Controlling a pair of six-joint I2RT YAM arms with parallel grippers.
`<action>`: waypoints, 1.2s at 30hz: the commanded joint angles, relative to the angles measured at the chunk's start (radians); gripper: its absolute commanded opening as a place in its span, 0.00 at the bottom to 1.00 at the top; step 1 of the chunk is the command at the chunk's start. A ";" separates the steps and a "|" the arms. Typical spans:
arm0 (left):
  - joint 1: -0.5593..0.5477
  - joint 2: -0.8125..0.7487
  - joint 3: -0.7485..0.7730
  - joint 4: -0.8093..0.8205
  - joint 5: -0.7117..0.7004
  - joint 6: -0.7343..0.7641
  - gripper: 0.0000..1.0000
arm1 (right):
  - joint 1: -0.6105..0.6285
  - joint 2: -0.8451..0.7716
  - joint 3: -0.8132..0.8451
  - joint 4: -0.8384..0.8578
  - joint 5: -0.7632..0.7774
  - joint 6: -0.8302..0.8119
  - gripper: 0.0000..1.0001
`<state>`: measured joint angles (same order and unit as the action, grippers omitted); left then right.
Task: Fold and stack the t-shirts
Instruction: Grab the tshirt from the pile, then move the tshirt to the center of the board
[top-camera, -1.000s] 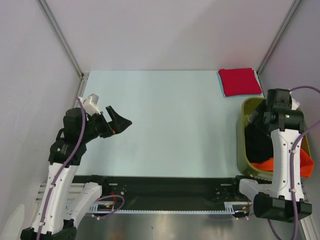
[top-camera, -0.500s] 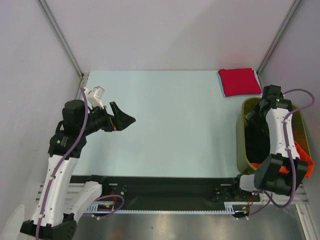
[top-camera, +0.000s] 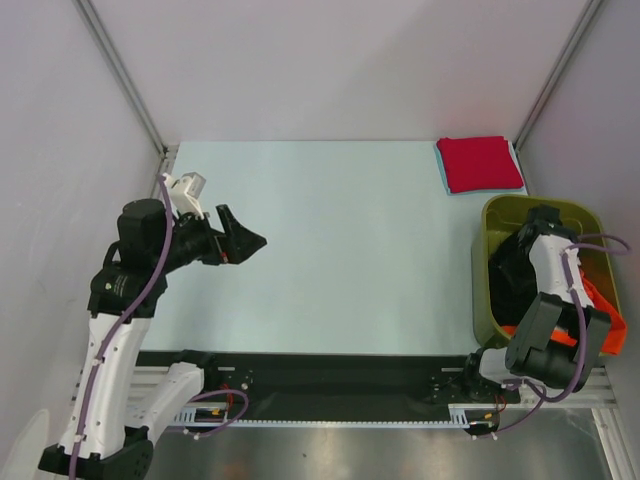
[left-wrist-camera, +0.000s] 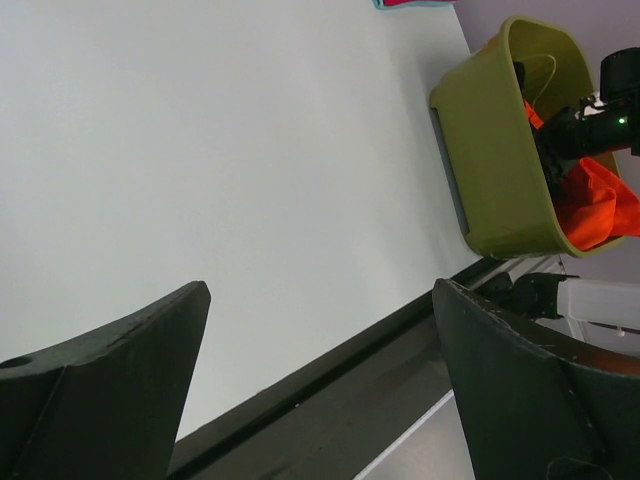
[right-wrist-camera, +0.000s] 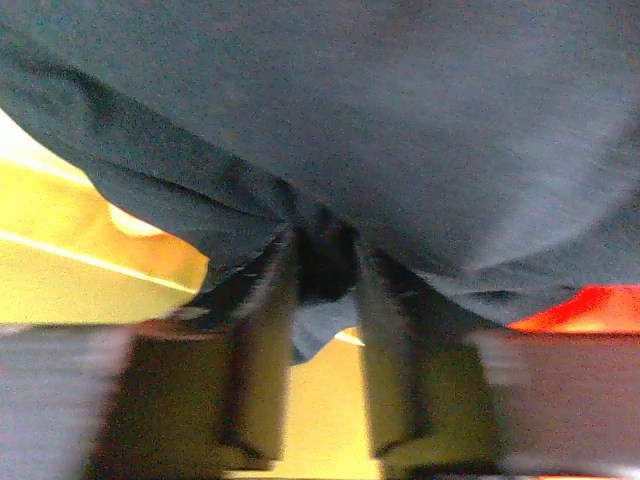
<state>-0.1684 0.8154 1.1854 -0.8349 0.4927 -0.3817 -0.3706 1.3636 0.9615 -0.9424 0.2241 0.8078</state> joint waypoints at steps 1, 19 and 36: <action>0.006 -0.009 0.056 -0.030 -0.011 0.024 1.00 | -0.019 -0.061 0.081 -0.024 0.113 0.015 0.27; 0.004 0.010 0.048 -0.162 0.267 -0.167 0.84 | 0.137 -0.190 1.181 -0.055 0.267 -0.234 0.00; 0.004 -0.278 -0.018 -0.075 0.078 -0.410 0.84 | 0.434 -0.205 0.987 0.674 -0.588 0.346 0.00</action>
<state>-0.1688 0.5617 1.1629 -0.9356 0.6388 -0.7361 -0.0731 1.1416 2.0644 -0.3855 -0.2005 1.0058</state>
